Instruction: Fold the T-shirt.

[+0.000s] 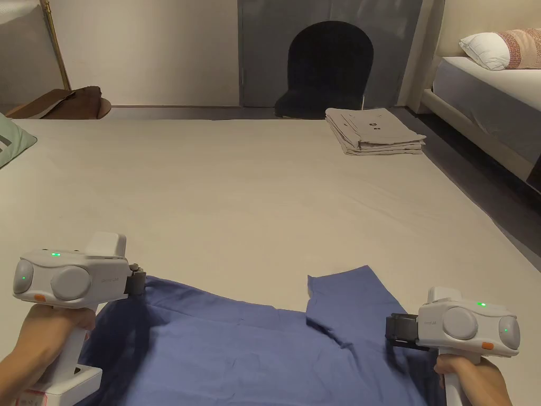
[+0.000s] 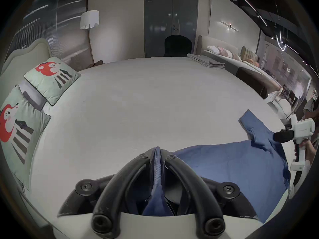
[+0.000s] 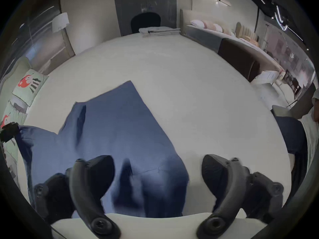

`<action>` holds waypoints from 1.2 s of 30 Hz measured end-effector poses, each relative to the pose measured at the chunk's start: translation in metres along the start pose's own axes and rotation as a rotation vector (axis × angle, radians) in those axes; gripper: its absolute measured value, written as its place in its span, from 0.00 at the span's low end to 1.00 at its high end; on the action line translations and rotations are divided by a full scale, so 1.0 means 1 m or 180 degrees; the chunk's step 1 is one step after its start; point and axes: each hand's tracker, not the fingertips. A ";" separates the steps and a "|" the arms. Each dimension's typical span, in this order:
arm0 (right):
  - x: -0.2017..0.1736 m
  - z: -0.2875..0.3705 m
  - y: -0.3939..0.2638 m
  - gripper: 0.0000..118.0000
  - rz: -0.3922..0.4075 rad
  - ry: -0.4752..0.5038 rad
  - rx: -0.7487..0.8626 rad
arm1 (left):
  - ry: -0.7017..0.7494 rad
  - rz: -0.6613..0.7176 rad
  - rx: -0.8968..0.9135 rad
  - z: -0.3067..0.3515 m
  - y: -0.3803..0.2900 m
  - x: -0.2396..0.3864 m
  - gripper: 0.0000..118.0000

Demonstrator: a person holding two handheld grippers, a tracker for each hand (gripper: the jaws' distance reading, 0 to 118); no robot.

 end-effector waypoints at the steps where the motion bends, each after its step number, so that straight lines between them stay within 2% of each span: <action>1: -0.003 -0.004 -0.001 0.75 0.0050 -0.0009 -0.0017 | -0.0004 -0.0002 -0.0001 0.001 -0.001 0.000 0.03; 6: -0.016 -0.006 -0.007 0.40 0.0342 0.0020 -0.0066 | 0.0016 -0.0039 -0.0010 0.001 -0.005 0.000 0.03; 7: -0.017 -0.004 -0.008 0.24 0.0367 0.0039 -0.0042 | 0.0016 -0.0021 -0.0016 0.001 -0.006 0.000 0.03; 9: -0.019 0.002 -0.008 0.04 0.0407 0.0016 -0.0038 | 0.0026 -0.0005 -0.0012 0.002 -0.008 0.000 0.03; 13: -0.015 0.023 -0.008 0.03 0.0494 0.0054 0.0156 | 0.0056 0.0002 0.0009 0.008 -0.011 0.001 0.03; 17: -0.015 0.058 -0.005 0.03 0.0686 -0.0008 0.0532 | 0.0099 0.0069 0.0104 0.021 -0.012 -0.001 0.03; 20: -0.014 0.092 0.003 0.03 0.0623 0.0165 0.0958 | 0.0178 0.0158 0.0337 0.040 -0.009 -0.004 0.03; 23: -0.026 0.132 0.017 0.03 0.0782 0.0098 0.1400 | 0.0238 0.0265 0.0568 0.067 0.002 -0.010 0.03; 28: -0.056 0.192 0.053 0.03 0.1054 -0.0180 0.2234 | 0.0412 0.0374 0.1062 0.122 0.042 -0.024 0.03; 36: -0.084 0.270 0.134 0.03 0.0837 -0.0133 0.3137 | 0.0775 0.0418 0.1840 0.211 0.134 -0.050 0.03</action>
